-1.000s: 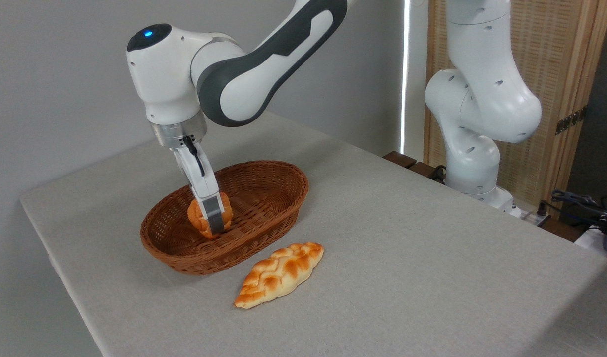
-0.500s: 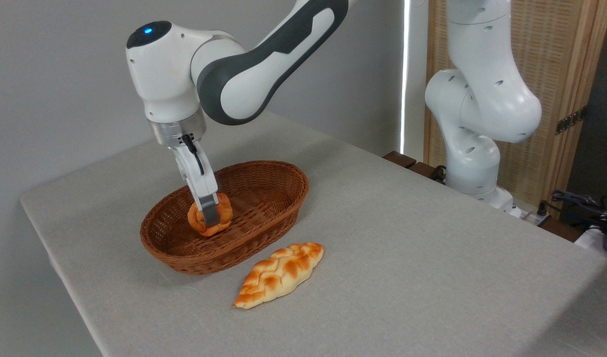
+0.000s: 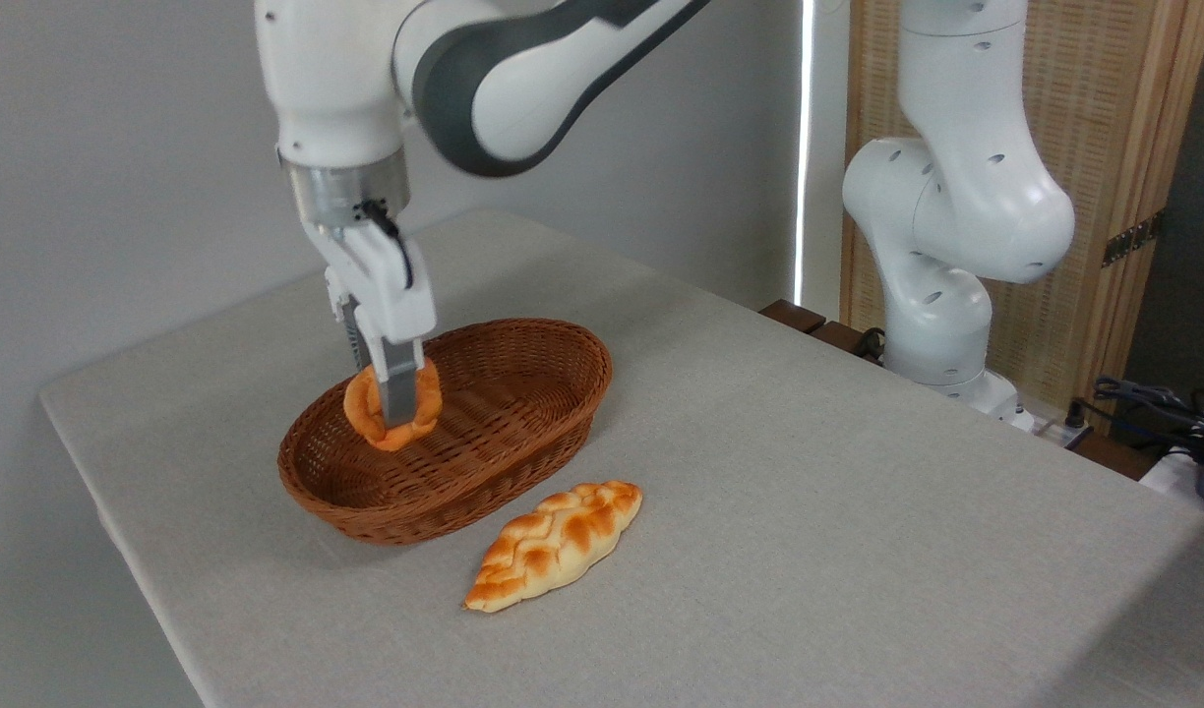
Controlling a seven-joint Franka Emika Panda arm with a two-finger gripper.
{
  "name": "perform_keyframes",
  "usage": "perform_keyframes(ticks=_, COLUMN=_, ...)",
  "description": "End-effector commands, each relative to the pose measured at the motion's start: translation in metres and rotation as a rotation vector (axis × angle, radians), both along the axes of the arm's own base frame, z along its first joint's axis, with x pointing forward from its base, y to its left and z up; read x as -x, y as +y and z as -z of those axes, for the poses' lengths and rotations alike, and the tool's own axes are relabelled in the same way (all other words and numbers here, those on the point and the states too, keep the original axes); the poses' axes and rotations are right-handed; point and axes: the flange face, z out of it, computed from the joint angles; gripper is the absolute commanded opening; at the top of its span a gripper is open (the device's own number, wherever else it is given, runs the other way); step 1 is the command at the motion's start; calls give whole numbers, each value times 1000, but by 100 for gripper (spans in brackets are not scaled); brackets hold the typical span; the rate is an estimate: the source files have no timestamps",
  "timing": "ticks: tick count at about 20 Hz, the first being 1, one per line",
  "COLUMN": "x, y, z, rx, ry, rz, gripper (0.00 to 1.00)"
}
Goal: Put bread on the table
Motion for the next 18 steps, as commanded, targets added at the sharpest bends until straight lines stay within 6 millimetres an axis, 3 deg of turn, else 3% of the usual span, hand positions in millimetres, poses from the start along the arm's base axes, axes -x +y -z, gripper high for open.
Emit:
perform_keyframes(ticks=1, x=15, y=49, z=-30, rx=-6, ry=33, rz=-68, gripper=45)
perform_keyframes(ticks=3, x=12, y=70, z=-27, rx=-21, ry=40, rz=-97, gripper=48)
perform_keyframes(ticks=5, x=11, y=113, z=-20, rx=-24, ry=73, rz=-163, gripper=51)
perform_keyframes(ticks=6, x=13, y=134, z=-18, rx=-24, ry=95, rz=-175, gripper=58)
perform_keyframes(ticks=7, x=14, y=157, z=-16, rx=-24, ry=108, rz=-174, gripper=82)
perform_keyframes(ticks=8, x=15, y=175, z=-10, rx=-24, ry=118, rz=-172, gripper=100)
perform_keyframes(ticks=10, x=16, y=208, z=1, rx=-23, ry=135, rz=-195, gripper=100)
perform_keyframes(ticks=13, x=14, y=235, z=24, rx=-39, ry=174, rz=-206, gripper=100)
perform_keyframes(ticks=15, x=9, y=233, z=43, rx=-48, ry=207, rz=-201, gripper=100)
perform_keyframes(ticks=18, x=8, y=231, z=48, rx=-50, ry=216, rz=-195, gripper=100)
